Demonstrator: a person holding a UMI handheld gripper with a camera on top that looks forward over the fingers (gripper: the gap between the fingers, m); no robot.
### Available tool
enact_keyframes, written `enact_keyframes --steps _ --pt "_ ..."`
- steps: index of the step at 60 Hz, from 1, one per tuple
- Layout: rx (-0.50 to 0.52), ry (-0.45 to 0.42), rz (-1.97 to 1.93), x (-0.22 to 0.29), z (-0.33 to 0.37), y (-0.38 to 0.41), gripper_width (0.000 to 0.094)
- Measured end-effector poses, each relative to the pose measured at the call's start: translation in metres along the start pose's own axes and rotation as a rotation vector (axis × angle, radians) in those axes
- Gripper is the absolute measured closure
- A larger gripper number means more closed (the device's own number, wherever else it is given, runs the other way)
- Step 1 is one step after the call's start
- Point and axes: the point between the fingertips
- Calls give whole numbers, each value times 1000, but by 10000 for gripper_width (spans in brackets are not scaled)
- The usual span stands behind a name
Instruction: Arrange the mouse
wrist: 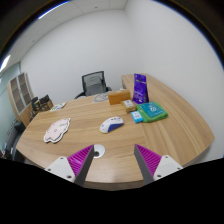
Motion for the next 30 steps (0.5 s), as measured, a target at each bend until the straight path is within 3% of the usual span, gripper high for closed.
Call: enact_keyframes --steps 6,30 --pt "-10 72 9 -11 2 -16 104" --pt "-17 108 32 -2 -73 -84 106"
Point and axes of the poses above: the point between the fingertips, and its own axes, seen from behind it with the camera up: y to the left, x up, z backward, against the way the camera looks, and after that the axes turned 10 degrees about -y, right-handed
